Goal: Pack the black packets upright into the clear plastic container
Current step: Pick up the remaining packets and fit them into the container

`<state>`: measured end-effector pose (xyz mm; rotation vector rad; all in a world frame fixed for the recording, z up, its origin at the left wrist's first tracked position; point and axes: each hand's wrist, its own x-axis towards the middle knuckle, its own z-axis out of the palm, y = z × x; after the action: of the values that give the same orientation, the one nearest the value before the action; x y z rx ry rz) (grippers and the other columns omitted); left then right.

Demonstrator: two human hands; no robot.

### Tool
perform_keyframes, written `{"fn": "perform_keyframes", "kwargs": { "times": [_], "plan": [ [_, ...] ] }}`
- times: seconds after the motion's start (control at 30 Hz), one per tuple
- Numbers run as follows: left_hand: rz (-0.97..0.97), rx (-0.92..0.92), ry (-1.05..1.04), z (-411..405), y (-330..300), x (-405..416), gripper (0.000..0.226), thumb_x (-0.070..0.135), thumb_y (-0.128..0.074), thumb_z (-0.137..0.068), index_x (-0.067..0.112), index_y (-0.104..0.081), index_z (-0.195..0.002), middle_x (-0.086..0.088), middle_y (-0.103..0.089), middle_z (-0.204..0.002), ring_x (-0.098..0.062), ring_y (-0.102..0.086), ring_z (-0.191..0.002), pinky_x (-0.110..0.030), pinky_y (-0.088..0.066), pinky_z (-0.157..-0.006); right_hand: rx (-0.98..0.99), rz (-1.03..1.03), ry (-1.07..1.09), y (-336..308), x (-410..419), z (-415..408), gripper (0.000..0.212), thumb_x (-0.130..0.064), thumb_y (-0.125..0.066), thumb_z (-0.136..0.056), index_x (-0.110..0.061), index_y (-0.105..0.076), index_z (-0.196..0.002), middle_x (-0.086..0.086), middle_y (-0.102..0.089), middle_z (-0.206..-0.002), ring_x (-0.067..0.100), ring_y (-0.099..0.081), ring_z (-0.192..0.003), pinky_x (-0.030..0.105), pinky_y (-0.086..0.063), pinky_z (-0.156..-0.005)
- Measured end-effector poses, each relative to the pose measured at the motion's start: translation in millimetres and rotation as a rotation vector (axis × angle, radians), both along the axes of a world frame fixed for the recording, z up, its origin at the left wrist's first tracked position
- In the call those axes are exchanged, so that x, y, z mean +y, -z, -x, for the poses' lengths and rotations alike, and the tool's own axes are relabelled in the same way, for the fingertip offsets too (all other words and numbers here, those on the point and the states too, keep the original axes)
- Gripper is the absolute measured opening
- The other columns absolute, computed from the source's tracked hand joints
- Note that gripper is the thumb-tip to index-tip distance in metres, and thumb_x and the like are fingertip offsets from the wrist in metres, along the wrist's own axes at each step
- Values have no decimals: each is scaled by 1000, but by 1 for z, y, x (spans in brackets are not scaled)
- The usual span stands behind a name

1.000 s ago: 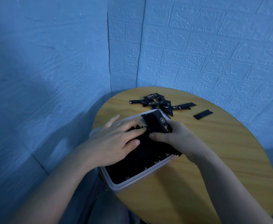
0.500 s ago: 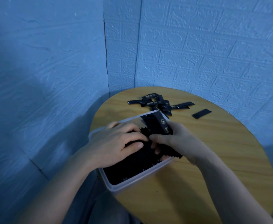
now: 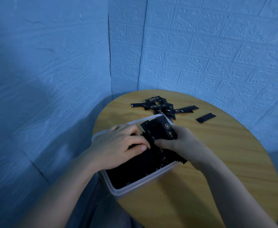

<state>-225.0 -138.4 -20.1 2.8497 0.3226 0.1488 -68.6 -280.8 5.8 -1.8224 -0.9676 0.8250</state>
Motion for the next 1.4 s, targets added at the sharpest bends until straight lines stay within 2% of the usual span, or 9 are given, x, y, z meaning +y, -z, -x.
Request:
{"fn": "perform_keyframes", "kwargs": {
  "times": [0.23,0.43,0.53,0.7,0.77,0.9,1.07,1.2,1.4],
  "plan": [
    [-1,1,-37,6,-4,-5,46,62,-22,-92,52,-54,-123,23,-23,-143,5,-17,-123,-22,-15,-93,-47,-22,12,1,-1,3,17,-10,-74,-82,-20,-69,-94,1,-74,-85,17,-71,-81,46,-57,-85],
    [20,-19,-23,7,-4,-6,53,68,-17,-88,52,-50,-126,25,-7,-154,1,-12,-132,-21,-13,-97,-64,-20,20,1,-1,3,15,-11,-72,-83,-19,-69,-95,3,-74,-87,19,-71,-83,47,-56,-86],
    [6,35,-31,6,-8,-7,45,64,-23,-93,52,-49,-128,29,1,-156,7,-10,-127,-17,-9,-92,-55,-9,27,1,-1,2,15,-9,-71,-82,-16,-69,-95,4,-74,-85,19,-71,-81,47,-56,-85],
    [70,38,-20,5,-6,-4,46,69,-25,-93,51,-50,-127,28,-7,-158,0,-21,-141,-30,-22,-113,-40,-13,56,1,-1,0,14,-4,-69,-84,-13,-68,-94,6,-74,-83,21,-71,-79,46,-57,-85],
    [82,-1,-7,5,-6,-3,52,73,-21,-89,51,-51,-125,28,-10,-157,2,-26,-138,-34,-29,-112,-71,-6,61,1,0,0,14,-4,-70,-82,-13,-67,-93,8,-73,-83,23,-71,-79,48,-57,-83],
    [46,55,-42,4,-8,-5,41,64,-24,-97,52,-49,-127,28,-6,-158,2,-26,-137,-26,-23,-109,-113,1,51,2,1,2,16,-5,-70,-81,-14,-66,-94,11,-72,-84,27,-70,-78,50,-58,-76],
    [59,75,-53,4,-6,-3,46,70,-23,-94,51,-43,-131,25,-11,-157,-4,-31,-136,-26,-25,-104,36,-39,57,0,-1,0,19,-4,-71,-82,-13,-67,-98,9,-74,-87,24,-72,-80,44,-59,-78],
    [76,29,-41,4,-1,0,68,77,-9,-81,46,-37,-135,23,-21,-153,-5,-34,-136,-34,-32,-110,99,-32,39,-1,-2,-1,21,-1,-72,-81,-10,-68,-100,12,-74,-91,27,-71,-85,42,-59,-81],
    [67,-1,-31,4,4,2,65,76,-8,-82,51,-22,-141,25,-17,-153,-9,-36,-136,-38,-37,-107,167,-32,-9,-3,-4,-4,26,2,-73,-78,-9,-68,-102,11,-74,-92,27,-72,-85,38,-59,-81]
  ]
}}
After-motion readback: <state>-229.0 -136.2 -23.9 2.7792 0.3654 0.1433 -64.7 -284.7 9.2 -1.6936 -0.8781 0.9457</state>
